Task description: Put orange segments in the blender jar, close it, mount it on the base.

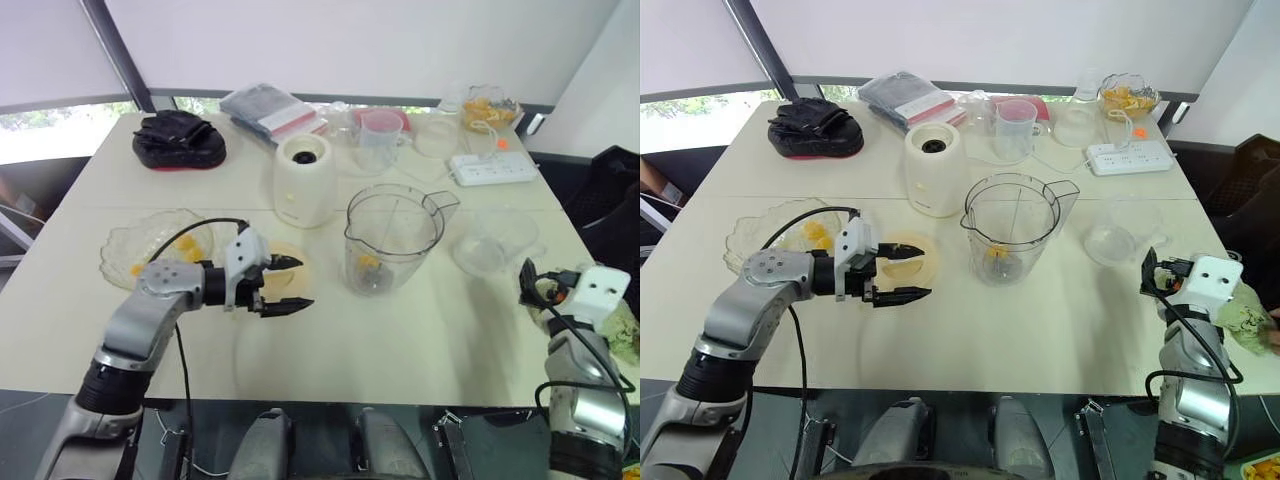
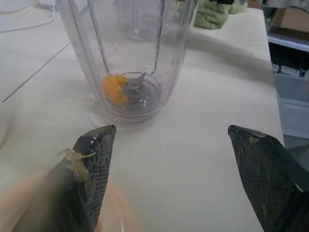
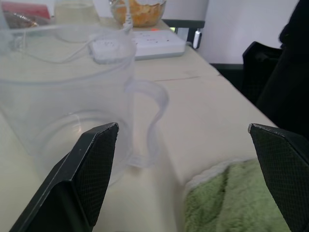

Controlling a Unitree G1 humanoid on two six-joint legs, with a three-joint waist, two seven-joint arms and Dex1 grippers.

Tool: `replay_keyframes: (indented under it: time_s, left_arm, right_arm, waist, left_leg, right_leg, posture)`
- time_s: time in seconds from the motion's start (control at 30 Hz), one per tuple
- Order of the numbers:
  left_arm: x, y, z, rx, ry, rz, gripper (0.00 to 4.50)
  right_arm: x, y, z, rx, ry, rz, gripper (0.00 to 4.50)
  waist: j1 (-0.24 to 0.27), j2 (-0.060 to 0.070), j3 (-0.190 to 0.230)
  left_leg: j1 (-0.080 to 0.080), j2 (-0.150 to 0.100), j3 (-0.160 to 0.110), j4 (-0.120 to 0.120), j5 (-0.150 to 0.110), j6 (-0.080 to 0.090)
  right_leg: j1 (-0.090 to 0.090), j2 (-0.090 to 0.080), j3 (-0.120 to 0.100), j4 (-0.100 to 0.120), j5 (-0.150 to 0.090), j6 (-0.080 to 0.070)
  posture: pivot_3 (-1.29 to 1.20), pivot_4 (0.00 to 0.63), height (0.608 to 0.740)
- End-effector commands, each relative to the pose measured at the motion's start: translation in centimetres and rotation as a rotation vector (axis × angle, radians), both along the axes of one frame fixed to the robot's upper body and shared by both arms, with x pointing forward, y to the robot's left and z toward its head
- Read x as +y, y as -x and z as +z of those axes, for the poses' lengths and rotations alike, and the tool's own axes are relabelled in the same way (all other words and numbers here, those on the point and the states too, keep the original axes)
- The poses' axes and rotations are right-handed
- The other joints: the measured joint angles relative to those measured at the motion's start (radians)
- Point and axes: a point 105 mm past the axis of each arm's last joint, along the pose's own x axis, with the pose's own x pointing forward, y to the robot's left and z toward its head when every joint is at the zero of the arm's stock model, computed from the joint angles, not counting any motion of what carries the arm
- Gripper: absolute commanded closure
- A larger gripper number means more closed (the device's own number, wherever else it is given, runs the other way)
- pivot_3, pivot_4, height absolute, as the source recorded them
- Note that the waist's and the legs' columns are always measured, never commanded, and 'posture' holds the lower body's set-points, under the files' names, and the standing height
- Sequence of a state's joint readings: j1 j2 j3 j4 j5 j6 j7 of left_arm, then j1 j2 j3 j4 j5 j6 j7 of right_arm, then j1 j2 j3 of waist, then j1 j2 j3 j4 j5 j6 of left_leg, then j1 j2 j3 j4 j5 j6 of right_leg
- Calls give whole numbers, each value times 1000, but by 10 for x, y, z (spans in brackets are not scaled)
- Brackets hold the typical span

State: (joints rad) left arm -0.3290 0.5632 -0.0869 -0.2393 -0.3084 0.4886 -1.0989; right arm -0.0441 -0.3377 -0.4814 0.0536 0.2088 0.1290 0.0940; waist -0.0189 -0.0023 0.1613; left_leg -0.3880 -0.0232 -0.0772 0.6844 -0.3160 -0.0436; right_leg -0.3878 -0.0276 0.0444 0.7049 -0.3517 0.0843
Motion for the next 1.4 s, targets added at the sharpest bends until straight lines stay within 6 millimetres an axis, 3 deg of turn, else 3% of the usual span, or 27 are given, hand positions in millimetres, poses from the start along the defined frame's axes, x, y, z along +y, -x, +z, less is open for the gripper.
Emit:
replay_keyframes:
  time_s: [0.03,0.87,0.97,1.17,1.2,1.4]
  left_arm:
    - [0,0,12,-60,14,9,621]
    - [0,-2,10,-92,2,58,621]
    - [0,-2,9,-95,0,60,571]
    - [0,-2,9,-99,-4,61,571]
    - [0,-3,9,-100,-4,62,571]
    - [0,-4,10,-105,-4,64,571]
  right_arm:
    - [-7,-5,9,-32,31,-11,0]
    - [-31,-37,16,-74,16,-68,0]
    - [-30,-40,16,-76,13,-65,866]
    - [-26,-44,17,-79,23,-36,4101]
    - [-24,-44,18,-81,32,-25,4468]
    - [-15,-45,20,-108,18,2,4468]
  waist:
    - [-1,0,0]
    - [-2,0,0]
    - [-2,0,0]
    - [0,0,0]
    - [-1,0,0]
    - [3,0,0]
  left_leg:
    - [0,0,0,0,0,0]
    - [0,0,1,0,0,0]
    - [0,0,1,0,0,0]
    - [0,0,1,0,0,0]
    - [0,0,1,0,0,0]
    - [0,0,1,0,0,0]
  right_leg:
    - [0,0,0,0,0,0]
    - [0,0,1,0,0,0]
    - [0,0,1,0,0,0]
    - [0,0,1,-1,0,0]
    - [0,0,1,-1,0,0]
    - [1,-1,1,-2,0,0]
  posture:
    - [0,150,740]
    - [0,150,740]
    - [0,150,740]
    - [0,150,740]
    - [0,150,740]
    - [0,150,740]
